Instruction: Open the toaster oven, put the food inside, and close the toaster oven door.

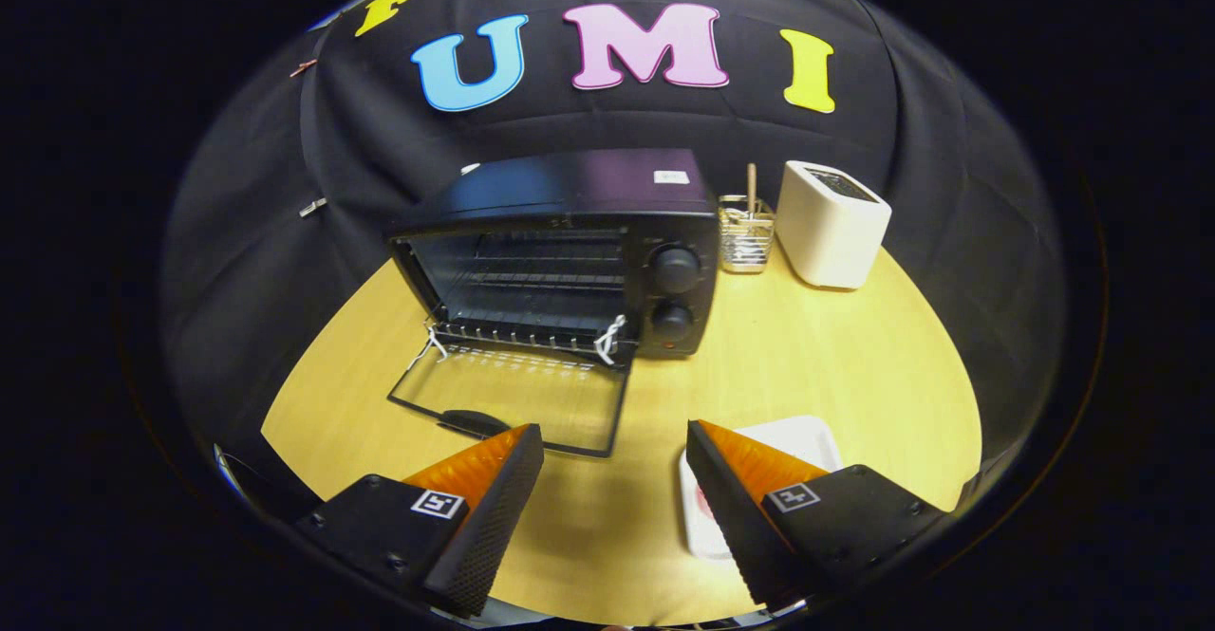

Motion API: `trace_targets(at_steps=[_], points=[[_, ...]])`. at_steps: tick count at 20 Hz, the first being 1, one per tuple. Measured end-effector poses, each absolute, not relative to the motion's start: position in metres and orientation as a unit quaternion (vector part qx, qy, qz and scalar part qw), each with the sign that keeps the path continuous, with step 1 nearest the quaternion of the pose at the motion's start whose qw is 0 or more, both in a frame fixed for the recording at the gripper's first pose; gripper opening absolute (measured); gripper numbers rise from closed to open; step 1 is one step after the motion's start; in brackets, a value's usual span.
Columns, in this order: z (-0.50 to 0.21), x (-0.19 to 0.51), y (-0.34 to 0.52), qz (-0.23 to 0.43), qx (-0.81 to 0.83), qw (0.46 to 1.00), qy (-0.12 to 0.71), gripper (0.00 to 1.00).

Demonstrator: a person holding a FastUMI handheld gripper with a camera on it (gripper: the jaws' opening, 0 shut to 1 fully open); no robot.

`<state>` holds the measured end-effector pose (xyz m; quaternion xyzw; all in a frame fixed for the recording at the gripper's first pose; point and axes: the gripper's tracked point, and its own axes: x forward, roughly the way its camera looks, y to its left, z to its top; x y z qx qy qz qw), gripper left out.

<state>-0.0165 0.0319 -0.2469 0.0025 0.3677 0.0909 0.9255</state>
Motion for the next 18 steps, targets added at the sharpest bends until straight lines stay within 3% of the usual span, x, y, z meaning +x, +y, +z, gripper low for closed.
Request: trace_targets(at_steps=[6, 18], points=[[-0.24, 0.001, -0.047, 0.078, -0.007, 0.927, 0.367, 0.99], [-0.298, -0.008, -0.143, 0.092, -0.03, 0.887, 0.451, 1.0]])
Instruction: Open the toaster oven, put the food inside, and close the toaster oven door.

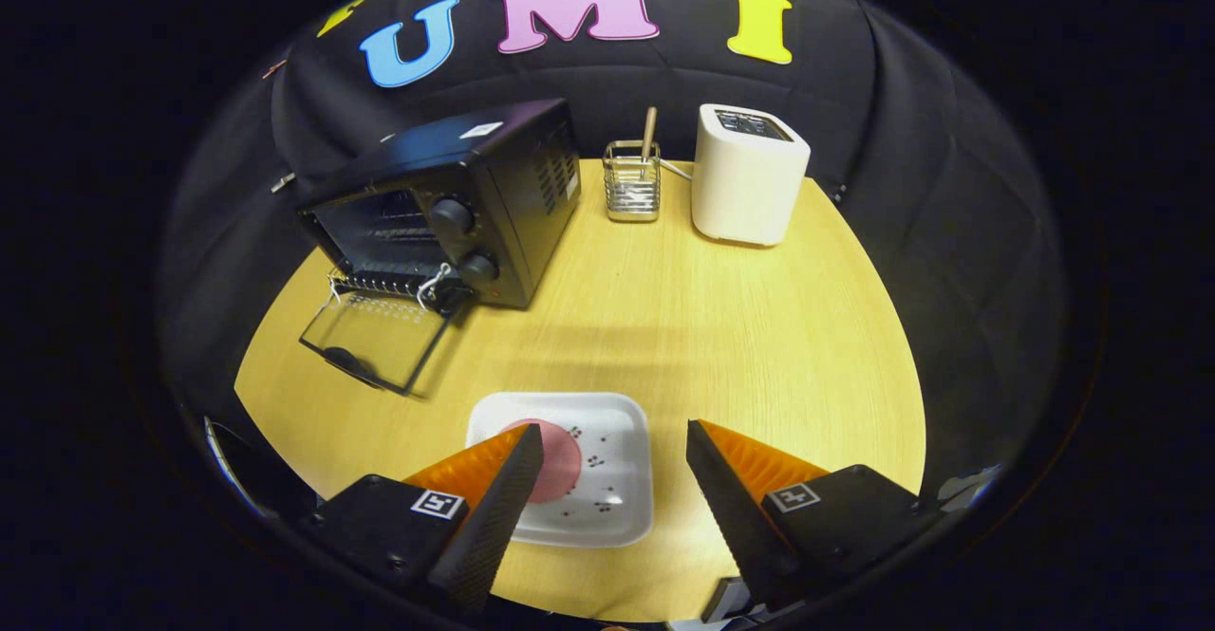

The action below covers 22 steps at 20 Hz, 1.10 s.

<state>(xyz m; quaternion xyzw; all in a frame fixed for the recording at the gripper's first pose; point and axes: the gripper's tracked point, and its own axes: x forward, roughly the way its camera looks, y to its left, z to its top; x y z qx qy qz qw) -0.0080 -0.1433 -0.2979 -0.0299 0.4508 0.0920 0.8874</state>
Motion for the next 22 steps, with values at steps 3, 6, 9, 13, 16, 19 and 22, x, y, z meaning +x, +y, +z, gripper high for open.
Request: trace_targets(at_steps=[3, 6, 9, 13, 16, 19, 22], points=[[-0.315, -0.014, -0.159, 0.1, -0.041, 0.877, 0.468, 0.99], [-0.333, -0.023, -0.172, 0.109, -0.051, 0.863, 0.49, 0.99], [-0.349, -0.029, -0.176, 0.124, -0.048, 0.848, 0.514, 0.99], [-0.363, -0.036, -0.172, 0.134, -0.057, 0.838, 0.527, 0.98], [-0.37, -0.044, -0.165, 0.136, -0.051, 0.829, 0.541, 0.91], [-0.378, -0.05, -0.165, 0.136, -0.066, 0.823, 0.548, 0.75], [-0.379, -0.052, -0.162, 0.141, -0.068, 0.817, 0.555, 0.54]])
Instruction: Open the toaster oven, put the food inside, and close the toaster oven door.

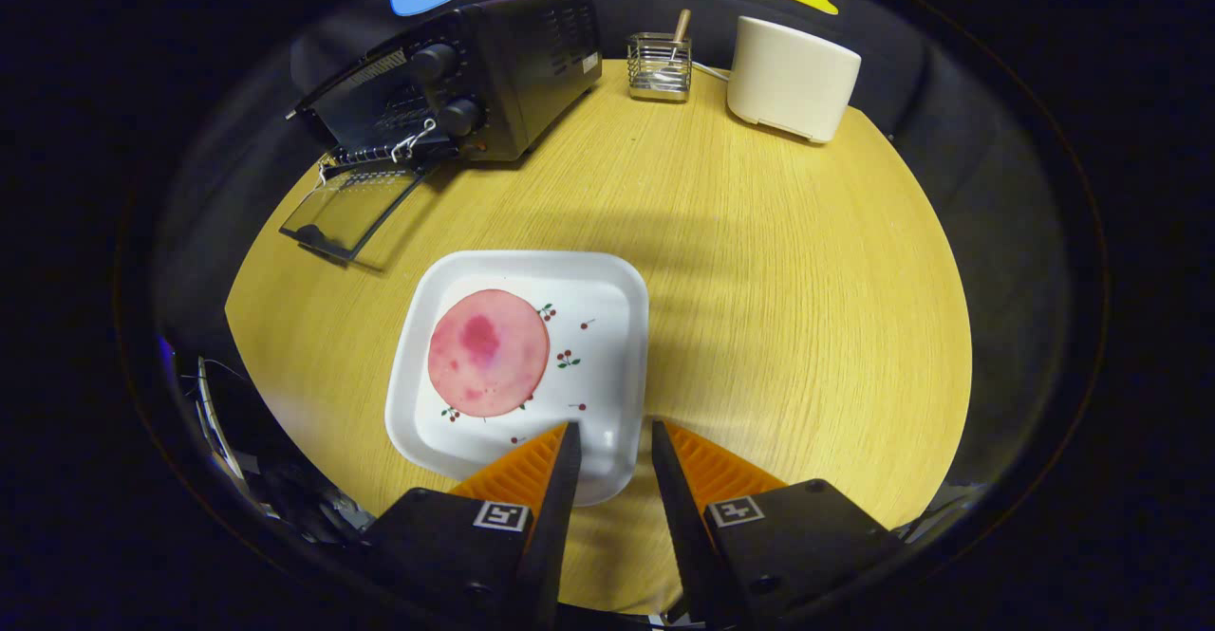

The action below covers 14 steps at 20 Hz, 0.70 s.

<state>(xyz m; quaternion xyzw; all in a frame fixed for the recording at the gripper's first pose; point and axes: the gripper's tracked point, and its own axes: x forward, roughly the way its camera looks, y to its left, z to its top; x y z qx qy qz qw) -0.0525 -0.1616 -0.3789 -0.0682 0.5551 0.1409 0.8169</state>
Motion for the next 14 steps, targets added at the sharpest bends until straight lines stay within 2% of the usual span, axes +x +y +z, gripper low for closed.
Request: trace_targets(at_steps=[1, 3, 5, 7, 9, 10, 11, 14], points=[[-0.376, -0.055, -0.161, 0.141, -0.058, 0.812, 0.564, 0.53], [-0.38, -0.052, -0.164, 0.12, -0.039, 0.81, 0.573, 0.37], [-0.377, -0.05, -0.166, 0.105, -0.021, 0.805, 0.583, 0.27], [-0.38, -0.052, -0.165, 0.11, -0.019, 0.803, 0.586, 0.22], [-0.381, -0.05, -0.164, 0.115, -0.018, 0.805, 0.582, 0.22], [-0.383, -0.055, -0.162, 0.113, -0.006, 0.8, 0.59, 0.14], [-0.381, -0.055, -0.156, 0.114, 0.004, 0.798, 0.591, 0.1], [-0.382, -0.062, -0.15, 0.117, 0.032, 0.788, 0.604, 0.06]])
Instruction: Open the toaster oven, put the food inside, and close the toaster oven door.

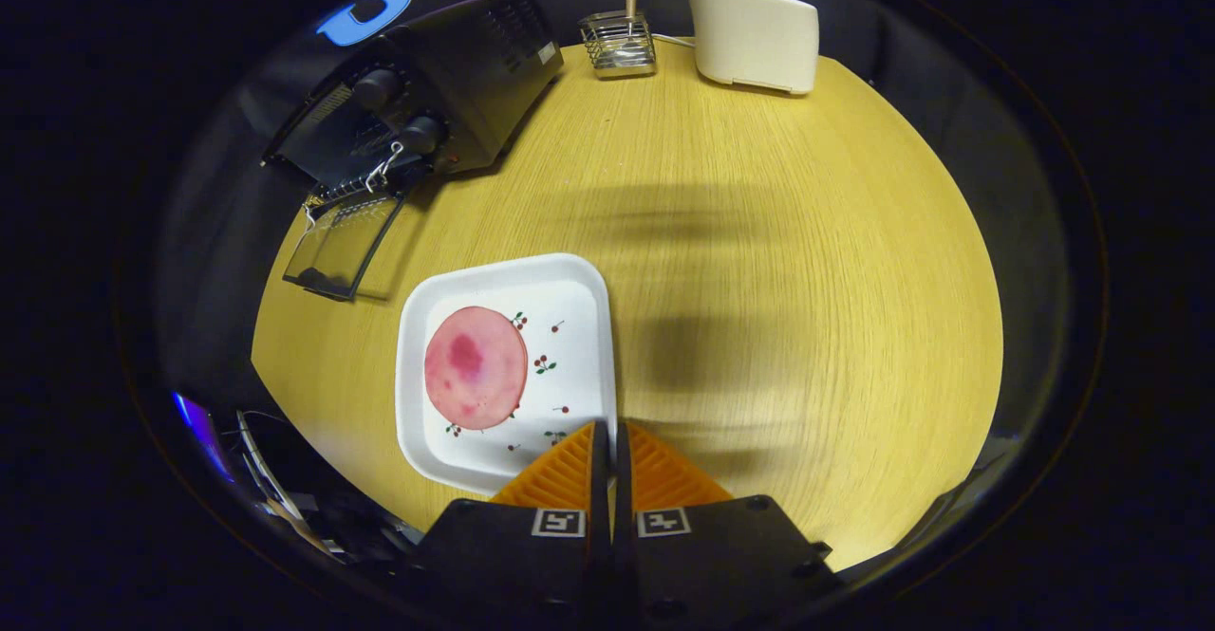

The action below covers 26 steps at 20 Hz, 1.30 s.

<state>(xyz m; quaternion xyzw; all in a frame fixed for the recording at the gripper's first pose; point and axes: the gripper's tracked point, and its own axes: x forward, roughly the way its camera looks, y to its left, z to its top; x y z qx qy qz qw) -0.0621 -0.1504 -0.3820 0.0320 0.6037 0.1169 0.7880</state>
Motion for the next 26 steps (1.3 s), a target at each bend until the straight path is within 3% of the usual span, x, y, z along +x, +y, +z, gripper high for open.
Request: trace_targets(at_steps=[11, 26], points=[[-0.363, -0.092, -0.109, 0.082, 0.283, 0.752, 0.589, 0.05], [-0.291, -0.107, -0.095, 0.049, 0.4, 0.771, 0.493, 0.05]])
